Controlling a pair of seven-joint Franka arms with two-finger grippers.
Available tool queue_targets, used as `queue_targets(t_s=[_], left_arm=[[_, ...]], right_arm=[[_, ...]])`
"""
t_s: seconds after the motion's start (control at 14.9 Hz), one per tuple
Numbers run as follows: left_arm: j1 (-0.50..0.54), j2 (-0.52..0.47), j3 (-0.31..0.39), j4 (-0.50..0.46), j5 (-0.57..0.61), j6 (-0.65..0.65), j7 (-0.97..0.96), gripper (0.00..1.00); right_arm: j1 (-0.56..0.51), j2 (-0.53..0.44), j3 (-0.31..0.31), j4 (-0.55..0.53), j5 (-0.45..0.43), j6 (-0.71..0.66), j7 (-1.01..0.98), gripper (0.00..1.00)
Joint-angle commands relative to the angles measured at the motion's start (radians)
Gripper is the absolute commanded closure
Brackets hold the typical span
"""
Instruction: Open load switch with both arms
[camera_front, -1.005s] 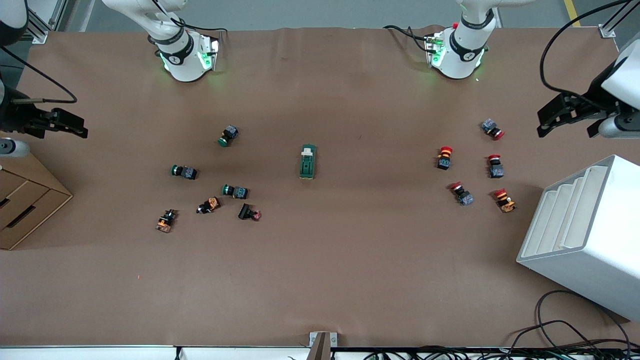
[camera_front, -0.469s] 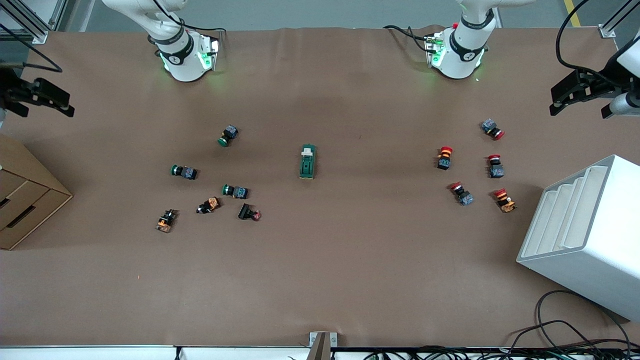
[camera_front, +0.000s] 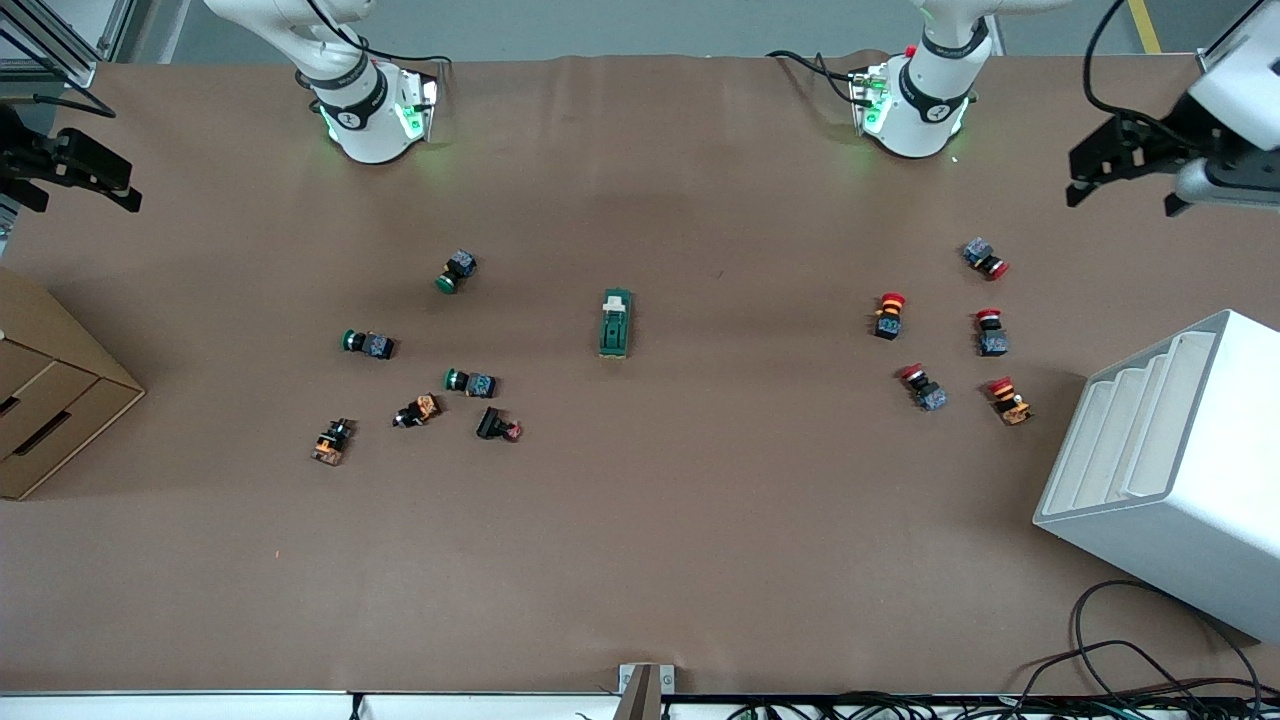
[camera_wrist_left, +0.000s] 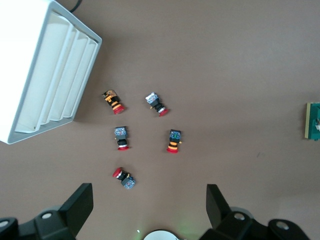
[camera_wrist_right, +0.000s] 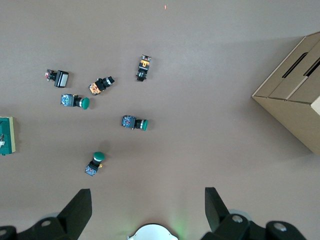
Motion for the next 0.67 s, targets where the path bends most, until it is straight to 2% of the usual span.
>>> queue_targets(t_s=[0.0,0.34,0.6], left_arm=[[0.016,-0.051,-0.011,-0.055,-0.012,0.025,0.002,0.0],[0.047,-0.007,0.001,0.009,-0.028,0.024,0.016,0.0],[0.052,-0.005,0.001,0.008,-0.02,0.022,0.011,0.0]], right_arm=[[-0.003,-0.022,0.001,-0.023,-0.012,0.0,-0.011,0.0],[0.003,-0.02,0.006,-0.023,0.0,0.01,-0.009,0.0],[-0.001,-0.02,0.001,-0.023,0.037,0.013,-0.009,0.0]])
